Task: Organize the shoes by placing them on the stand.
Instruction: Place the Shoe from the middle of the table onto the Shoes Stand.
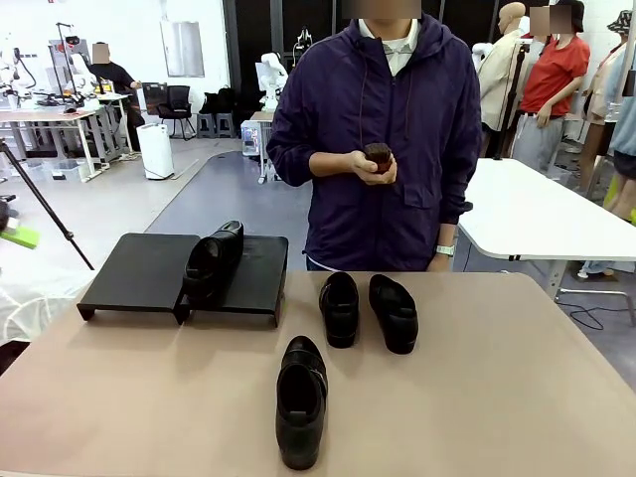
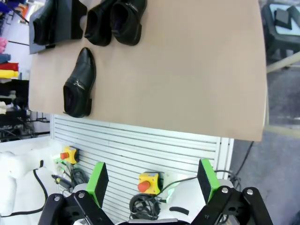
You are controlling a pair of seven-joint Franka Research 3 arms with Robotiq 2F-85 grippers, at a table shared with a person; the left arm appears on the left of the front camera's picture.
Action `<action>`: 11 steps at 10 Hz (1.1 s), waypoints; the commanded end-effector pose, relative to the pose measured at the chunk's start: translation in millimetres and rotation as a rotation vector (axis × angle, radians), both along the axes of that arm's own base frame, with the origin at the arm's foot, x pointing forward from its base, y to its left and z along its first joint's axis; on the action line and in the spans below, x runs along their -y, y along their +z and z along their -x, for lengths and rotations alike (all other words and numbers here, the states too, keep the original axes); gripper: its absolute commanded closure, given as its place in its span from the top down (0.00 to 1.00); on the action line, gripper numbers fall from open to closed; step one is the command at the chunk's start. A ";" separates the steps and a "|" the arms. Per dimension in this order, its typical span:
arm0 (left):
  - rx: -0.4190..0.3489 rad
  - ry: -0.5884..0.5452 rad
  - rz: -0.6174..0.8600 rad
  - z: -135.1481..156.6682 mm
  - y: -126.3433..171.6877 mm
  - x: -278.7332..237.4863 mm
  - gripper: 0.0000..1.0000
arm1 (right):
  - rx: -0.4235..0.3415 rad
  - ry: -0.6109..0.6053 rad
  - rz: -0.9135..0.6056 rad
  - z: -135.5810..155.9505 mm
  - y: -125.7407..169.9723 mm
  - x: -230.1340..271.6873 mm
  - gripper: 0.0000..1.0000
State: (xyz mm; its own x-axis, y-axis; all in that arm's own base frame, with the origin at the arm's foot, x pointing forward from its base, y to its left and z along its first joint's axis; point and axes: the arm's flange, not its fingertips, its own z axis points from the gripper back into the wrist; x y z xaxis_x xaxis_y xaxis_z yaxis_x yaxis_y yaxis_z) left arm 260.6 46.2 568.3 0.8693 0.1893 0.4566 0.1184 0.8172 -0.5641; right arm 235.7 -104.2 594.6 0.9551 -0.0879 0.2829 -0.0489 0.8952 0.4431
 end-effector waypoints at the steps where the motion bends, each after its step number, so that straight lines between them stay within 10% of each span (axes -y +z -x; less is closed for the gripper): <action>1: -0.212 -0.105 -0.060 -26.2 -1.3 99.7 1.00 | 0.006 0.017 -0.001 -0.5 2.5 1.7 1.00; 5: -0.498 0.117 -0.279 -25.2 -61.1 275.3 1.00 | 0.006 0.017 -0.001 -0.5 2.5 1.7 1.00; 11: -0.492 0.104 -0.302 -17.1 -82.0 316.8 1.00 | 0.006 0.017 -0.001 -0.5 2.5 1.7 1.00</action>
